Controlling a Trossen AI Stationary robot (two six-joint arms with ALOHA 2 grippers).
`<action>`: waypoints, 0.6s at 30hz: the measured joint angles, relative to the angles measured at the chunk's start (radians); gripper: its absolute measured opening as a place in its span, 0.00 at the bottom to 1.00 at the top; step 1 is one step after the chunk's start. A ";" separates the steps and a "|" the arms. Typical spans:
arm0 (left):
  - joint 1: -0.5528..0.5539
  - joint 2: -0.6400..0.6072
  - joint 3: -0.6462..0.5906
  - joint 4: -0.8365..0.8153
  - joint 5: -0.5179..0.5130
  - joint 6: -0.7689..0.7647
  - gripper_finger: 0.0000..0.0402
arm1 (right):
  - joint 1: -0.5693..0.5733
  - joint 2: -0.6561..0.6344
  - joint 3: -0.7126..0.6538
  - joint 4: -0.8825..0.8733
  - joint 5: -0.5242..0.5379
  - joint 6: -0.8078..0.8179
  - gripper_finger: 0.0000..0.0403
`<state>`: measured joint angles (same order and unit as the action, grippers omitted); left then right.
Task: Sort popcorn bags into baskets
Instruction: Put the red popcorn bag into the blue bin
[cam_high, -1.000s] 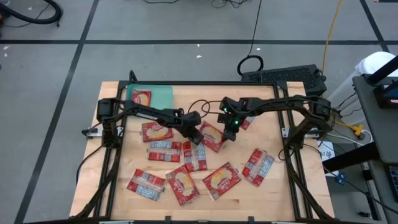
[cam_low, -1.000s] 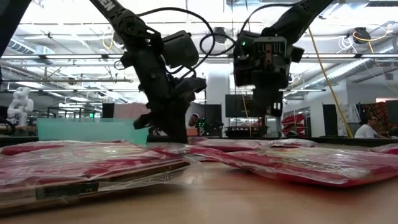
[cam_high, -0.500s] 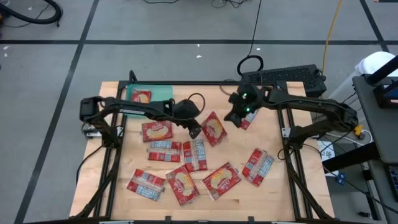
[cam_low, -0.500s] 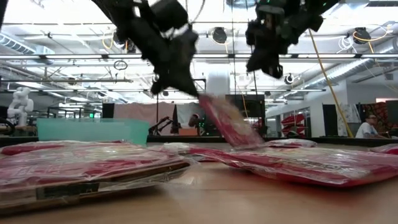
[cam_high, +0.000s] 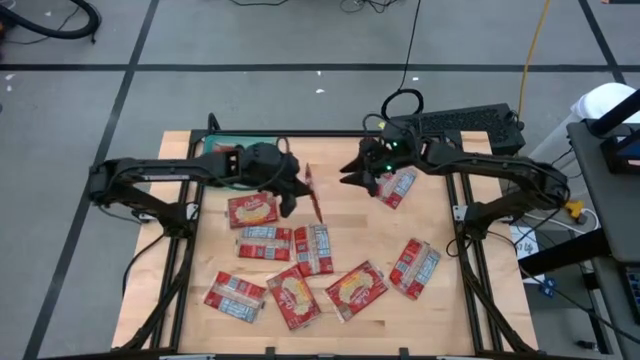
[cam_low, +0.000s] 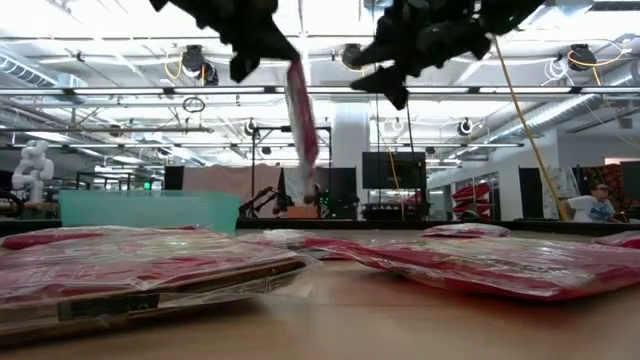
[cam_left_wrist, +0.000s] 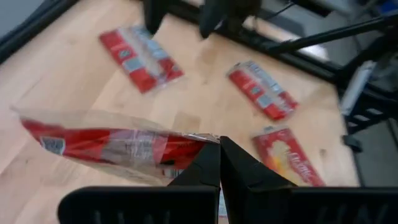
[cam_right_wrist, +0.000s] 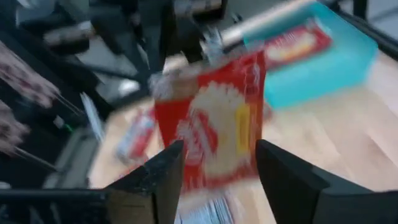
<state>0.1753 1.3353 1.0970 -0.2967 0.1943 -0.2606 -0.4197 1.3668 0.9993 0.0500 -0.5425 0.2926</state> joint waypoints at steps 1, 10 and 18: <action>0.000 -0.016 0.000 0.000 0.017 0.005 0.00 | -0.005 0.020 0.000 0.064 -0.018 0.031 0.48; 0.000 -0.171 0.000 -0.005 0.225 0.085 0.00 | -0.013 0.192 0.000 0.622 -0.194 0.440 0.59; 0.024 -0.240 0.000 -0.003 0.284 0.135 0.00 | 0.034 0.315 0.065 0.711 -0.188 0.529 0.61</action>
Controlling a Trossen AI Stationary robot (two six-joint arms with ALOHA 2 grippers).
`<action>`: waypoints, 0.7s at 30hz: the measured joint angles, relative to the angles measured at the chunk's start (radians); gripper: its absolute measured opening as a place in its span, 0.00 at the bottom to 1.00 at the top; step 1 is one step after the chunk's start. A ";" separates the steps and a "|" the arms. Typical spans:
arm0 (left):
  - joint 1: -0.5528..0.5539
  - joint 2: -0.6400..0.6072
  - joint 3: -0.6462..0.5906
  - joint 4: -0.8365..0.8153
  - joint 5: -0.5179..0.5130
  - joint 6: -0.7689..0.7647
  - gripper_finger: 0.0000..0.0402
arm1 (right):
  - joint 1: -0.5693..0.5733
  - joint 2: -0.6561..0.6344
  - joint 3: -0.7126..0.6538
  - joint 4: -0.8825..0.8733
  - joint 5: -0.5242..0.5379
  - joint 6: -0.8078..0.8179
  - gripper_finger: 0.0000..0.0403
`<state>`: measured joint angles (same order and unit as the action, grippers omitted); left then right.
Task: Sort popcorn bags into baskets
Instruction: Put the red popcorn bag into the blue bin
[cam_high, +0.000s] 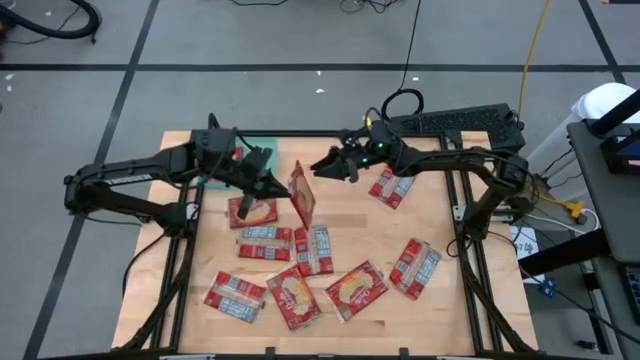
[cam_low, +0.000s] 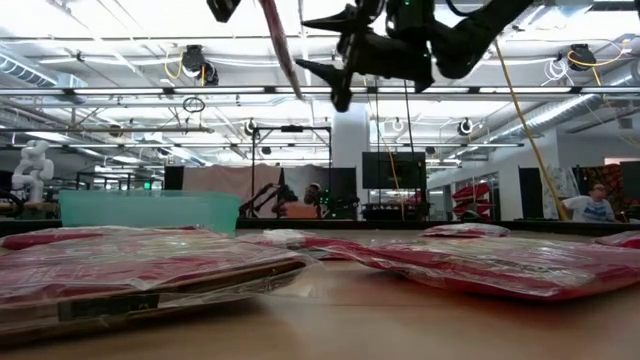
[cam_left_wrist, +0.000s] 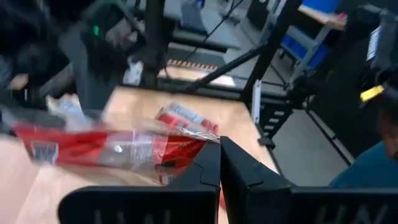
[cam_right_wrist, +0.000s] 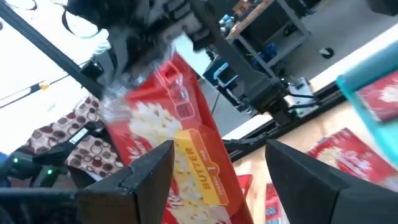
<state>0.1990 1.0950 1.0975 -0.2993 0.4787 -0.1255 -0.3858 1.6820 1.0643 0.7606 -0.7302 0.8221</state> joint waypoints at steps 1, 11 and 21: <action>0.005 0.000 0.000 0.002 0.011 0.000 0.00 | 0.011 0.013 0.014 -0.002 0.014 -0.008 0.61; 0.065 -0.005 0.000 -0.009 0.079 0.054 0.00 | 0.041 0.134 0.110 0.124 -0.039 0.048 0.57; 0.153 -0.029 0.002 -0.020 0.080 0.124 0.01 | 0.045 0.138 0.109 0.157 -0.140 0.164 0.20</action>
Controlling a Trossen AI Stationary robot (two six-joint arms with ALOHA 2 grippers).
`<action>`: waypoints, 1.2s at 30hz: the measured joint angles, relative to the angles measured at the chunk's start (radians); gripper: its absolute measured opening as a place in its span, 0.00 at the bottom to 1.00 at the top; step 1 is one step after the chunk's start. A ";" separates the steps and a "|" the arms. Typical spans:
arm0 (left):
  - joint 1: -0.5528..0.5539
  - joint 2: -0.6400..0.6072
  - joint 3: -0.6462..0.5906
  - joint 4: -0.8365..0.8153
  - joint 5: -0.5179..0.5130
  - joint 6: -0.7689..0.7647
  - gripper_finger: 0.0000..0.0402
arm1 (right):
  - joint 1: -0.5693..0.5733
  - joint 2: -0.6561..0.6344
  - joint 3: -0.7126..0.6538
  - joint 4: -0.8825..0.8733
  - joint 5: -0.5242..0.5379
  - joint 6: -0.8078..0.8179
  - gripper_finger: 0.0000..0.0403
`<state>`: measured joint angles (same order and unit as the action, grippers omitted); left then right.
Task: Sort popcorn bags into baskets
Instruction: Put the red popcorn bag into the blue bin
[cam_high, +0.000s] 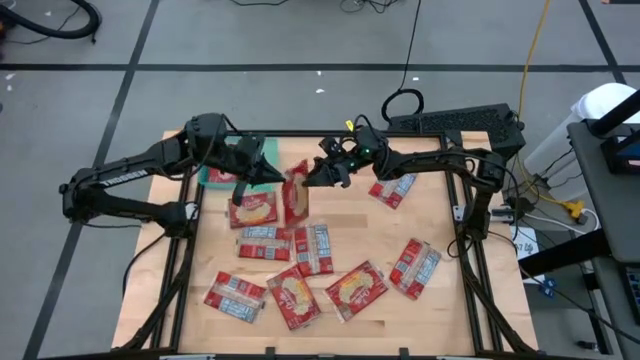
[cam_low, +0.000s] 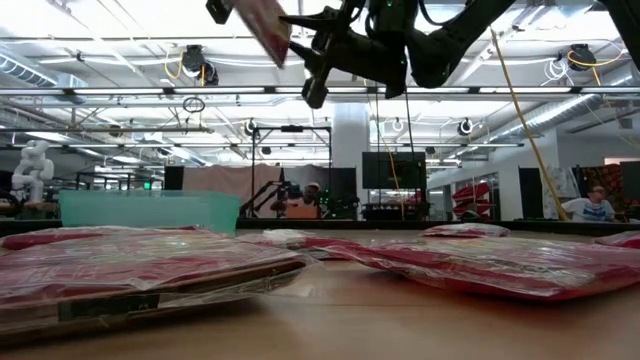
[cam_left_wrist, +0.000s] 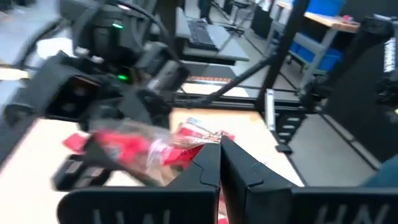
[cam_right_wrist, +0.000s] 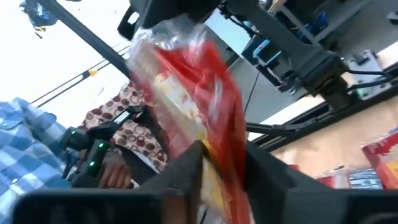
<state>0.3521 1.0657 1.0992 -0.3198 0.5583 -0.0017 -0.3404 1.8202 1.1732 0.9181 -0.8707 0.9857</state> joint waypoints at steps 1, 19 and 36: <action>0.009 0.000 0.000 -0.004 -0.006 0.004 0.01 | 0.000 -0.001 0.000 0.004 -0.002 -0.001 0.16; 0.149 -0.021 -0.002 -0.243 -0.148 -0.370 0.33 | -0.037 -0.030 0.000 -0.116 0.107 0.048 0.02; 0.207 -0.009 -0.004 -0.272 -0.010 -0.601 0.78 | -0.077 -0.077 0.003 -0.195 0.111 0.050 0.02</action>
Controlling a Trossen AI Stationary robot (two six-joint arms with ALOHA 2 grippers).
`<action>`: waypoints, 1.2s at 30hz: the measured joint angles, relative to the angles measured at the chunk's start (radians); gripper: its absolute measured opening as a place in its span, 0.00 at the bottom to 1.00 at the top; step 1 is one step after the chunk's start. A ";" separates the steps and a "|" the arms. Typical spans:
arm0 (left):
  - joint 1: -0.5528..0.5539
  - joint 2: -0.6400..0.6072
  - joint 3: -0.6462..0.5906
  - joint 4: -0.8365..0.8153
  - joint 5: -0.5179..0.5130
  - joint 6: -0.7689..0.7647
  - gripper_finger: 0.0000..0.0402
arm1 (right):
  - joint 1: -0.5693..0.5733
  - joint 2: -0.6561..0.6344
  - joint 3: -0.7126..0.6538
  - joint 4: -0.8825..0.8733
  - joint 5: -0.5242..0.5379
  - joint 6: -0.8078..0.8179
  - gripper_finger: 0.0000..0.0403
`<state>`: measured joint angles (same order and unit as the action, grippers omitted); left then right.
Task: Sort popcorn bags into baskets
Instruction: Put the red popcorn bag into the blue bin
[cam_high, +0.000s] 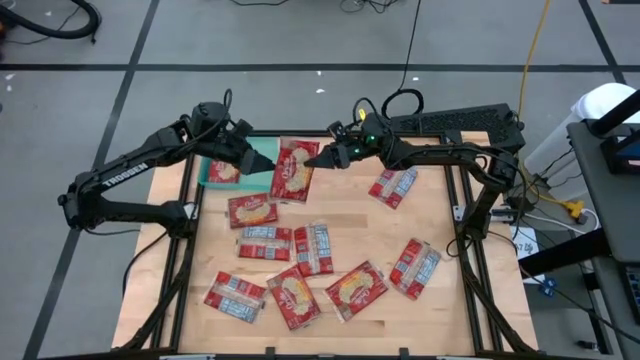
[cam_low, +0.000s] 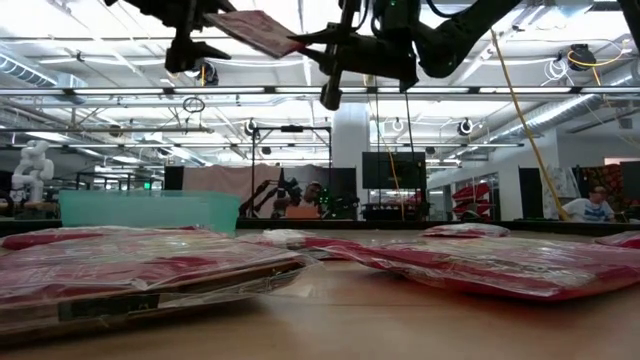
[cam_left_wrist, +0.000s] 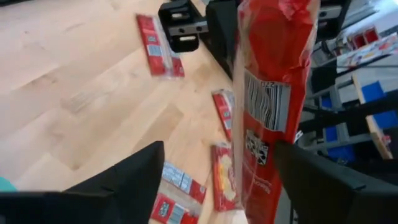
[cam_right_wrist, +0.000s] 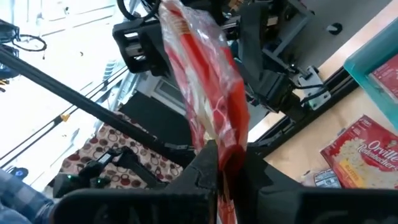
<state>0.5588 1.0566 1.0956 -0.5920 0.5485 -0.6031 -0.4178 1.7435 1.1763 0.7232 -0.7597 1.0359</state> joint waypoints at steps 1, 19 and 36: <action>0.003 -0.002 0.000 0.003 0.001 -0.013 0.80 | -0.003 0.000 0.000 -0.002 -0.001 0.001 0.02; 0.003 0.115 0.001 0.048 -0.009 0.056 0.59 | -0.028 0.002 -0.002 -0.029 0.005 -0.008 0.02; 0.090 0.145 0.001 0.083 0.097 0.143 0.08 | -0.035 0.002 -0.002 -0.090 0.080 -0.028 0.09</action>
<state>0.6490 1.2011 1.0969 -0.5085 0.6456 -0.4598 -0.4528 1.7454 1.1744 0.6332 -0.6801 1.0078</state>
